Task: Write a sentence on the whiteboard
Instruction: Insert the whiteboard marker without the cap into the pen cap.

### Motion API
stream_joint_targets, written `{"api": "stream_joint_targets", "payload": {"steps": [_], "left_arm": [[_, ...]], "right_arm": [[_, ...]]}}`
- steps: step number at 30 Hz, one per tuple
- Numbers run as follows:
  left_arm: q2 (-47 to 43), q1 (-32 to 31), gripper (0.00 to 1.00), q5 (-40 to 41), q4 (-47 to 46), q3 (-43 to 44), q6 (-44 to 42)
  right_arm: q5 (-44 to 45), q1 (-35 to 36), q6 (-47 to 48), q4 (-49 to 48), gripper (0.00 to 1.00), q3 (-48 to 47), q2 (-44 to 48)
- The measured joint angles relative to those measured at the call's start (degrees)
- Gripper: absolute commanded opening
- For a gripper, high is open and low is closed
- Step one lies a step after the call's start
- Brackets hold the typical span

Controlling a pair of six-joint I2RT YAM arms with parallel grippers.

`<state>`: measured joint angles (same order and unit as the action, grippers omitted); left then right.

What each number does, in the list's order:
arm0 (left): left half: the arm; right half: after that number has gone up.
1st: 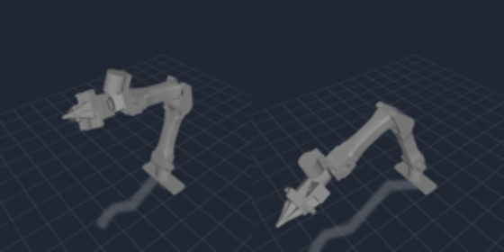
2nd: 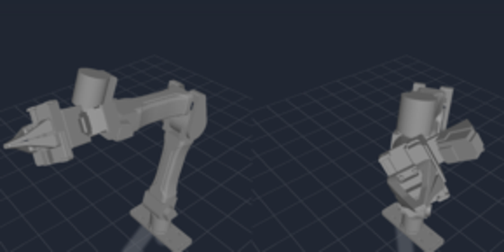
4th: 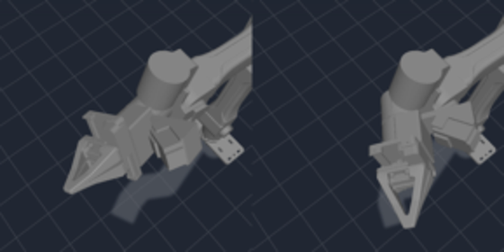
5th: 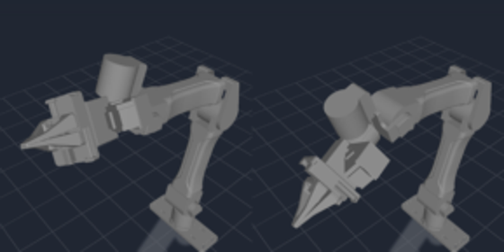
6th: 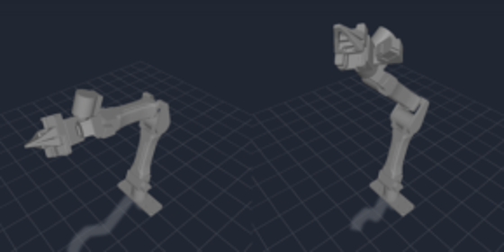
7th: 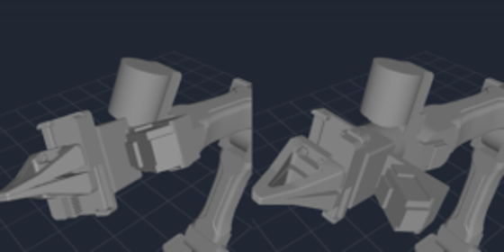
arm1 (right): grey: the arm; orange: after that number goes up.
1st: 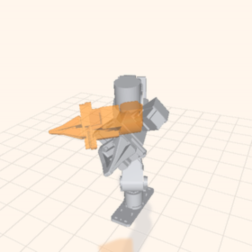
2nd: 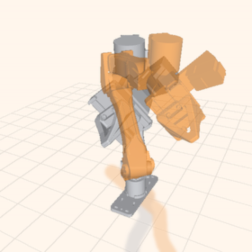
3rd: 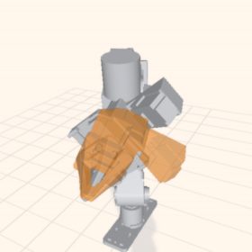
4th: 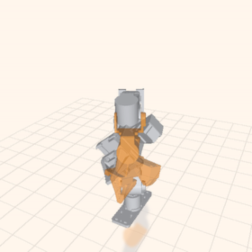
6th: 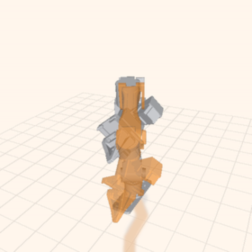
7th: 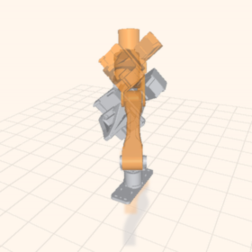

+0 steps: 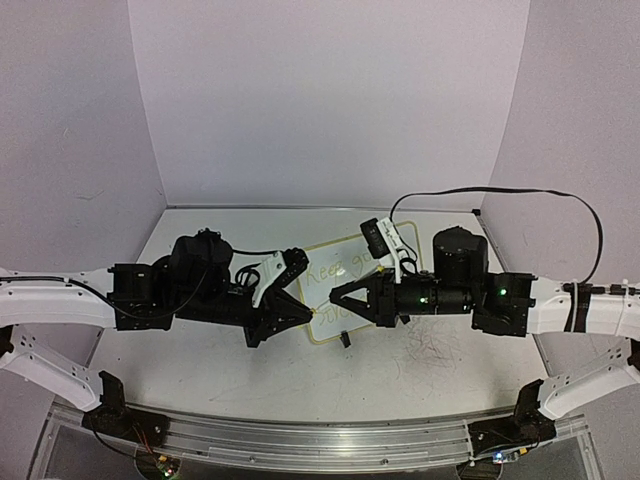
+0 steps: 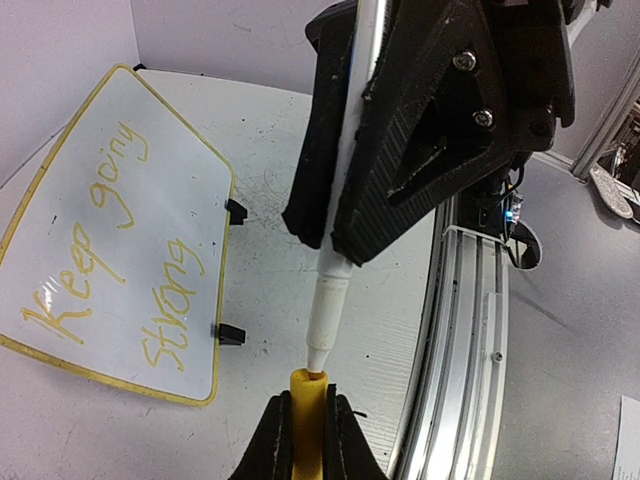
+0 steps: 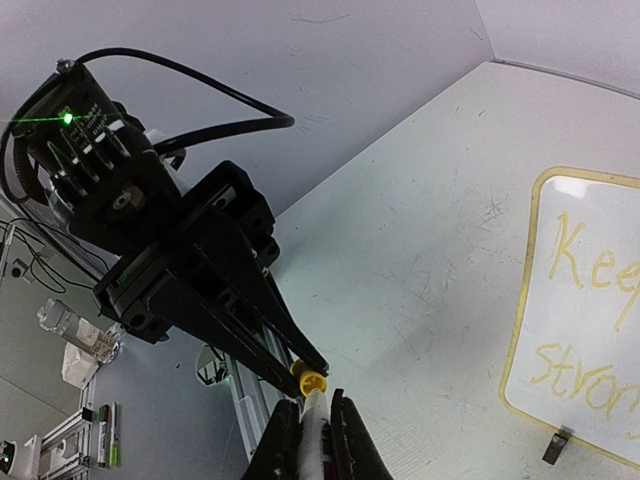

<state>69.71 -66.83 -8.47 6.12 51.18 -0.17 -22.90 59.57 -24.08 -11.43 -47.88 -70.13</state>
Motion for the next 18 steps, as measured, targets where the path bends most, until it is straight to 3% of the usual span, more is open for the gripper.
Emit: {"api": "stream_joint_targets", "payload": {"steps": [18], "left_arm": [[-0.7,-0.4,0.0,0.6,1.5,-0.4,-4.4]], "right_arm": [[-6.8,0.1,-2.0,0.5,0.0,-4.5,-8.5]]}}
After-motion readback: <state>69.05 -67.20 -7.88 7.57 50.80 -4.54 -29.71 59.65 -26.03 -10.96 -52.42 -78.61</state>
